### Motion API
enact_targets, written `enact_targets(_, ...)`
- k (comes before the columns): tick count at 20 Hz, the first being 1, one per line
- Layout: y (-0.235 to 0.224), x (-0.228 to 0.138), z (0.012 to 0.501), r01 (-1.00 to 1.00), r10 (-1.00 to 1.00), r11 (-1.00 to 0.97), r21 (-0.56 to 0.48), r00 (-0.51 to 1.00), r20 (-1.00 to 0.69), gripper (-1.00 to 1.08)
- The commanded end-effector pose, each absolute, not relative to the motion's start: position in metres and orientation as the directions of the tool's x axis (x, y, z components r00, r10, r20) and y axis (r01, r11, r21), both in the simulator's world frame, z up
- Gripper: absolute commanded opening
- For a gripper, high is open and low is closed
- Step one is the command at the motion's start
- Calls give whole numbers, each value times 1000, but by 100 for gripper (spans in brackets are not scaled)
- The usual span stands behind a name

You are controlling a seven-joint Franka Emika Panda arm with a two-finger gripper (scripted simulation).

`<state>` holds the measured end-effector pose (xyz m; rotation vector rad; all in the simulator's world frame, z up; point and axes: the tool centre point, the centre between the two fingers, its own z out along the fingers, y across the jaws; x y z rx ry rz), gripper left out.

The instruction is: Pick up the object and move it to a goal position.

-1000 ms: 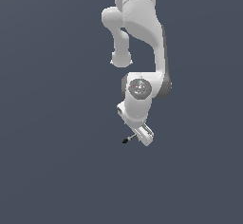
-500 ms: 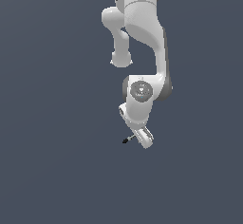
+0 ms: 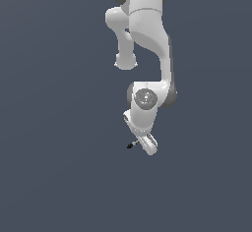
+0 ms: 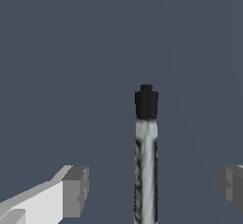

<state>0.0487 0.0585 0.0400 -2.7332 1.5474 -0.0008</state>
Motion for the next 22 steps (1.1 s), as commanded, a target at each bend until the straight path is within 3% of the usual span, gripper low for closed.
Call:
enact_targets(1,58,48,26,-858,-858,-513,0,513,0,100)
enact_targets(9,58,49,10,-859,-859,-512,0,512,0,100)
enact_targets(10,58,49,10,-859,-859,-512,0,512,0,-100)
enact_targets(22,58,48,10,-859,-859,-512,0,512,0,-100)
